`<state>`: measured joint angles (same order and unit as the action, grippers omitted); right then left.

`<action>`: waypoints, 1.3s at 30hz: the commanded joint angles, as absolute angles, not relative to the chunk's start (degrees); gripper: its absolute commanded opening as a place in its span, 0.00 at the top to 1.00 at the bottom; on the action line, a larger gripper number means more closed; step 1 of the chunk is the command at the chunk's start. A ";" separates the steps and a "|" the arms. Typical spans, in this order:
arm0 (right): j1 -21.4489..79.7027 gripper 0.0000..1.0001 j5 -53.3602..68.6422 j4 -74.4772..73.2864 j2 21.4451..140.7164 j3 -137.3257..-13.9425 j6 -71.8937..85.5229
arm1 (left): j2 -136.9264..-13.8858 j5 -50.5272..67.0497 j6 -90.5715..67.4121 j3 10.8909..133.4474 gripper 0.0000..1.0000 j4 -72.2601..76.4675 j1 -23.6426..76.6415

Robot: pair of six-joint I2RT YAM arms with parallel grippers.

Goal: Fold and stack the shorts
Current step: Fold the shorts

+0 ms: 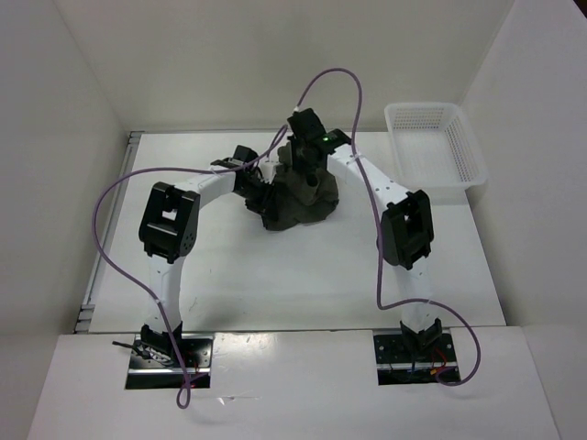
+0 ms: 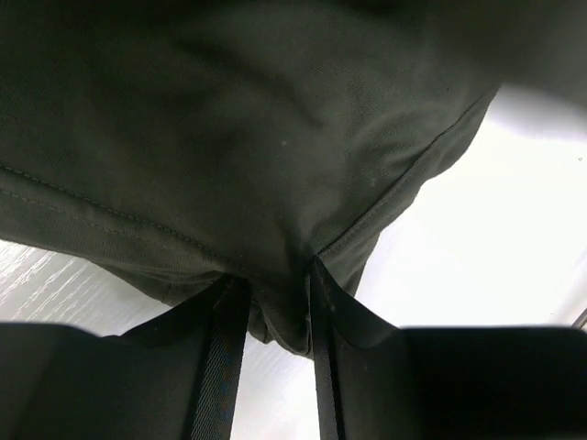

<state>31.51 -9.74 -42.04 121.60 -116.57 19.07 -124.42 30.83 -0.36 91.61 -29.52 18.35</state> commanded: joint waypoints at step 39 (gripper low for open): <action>27.25 0.23 1.23 -17.93 113.46 -86.04 -16.25 | -120.76 26.64 0.00 100.20 0.01 -37.36 16.08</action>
<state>27.14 -0.54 -21.50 111.85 -84.31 -12.56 -119.81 27.22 -0.25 100.03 -38.96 16.08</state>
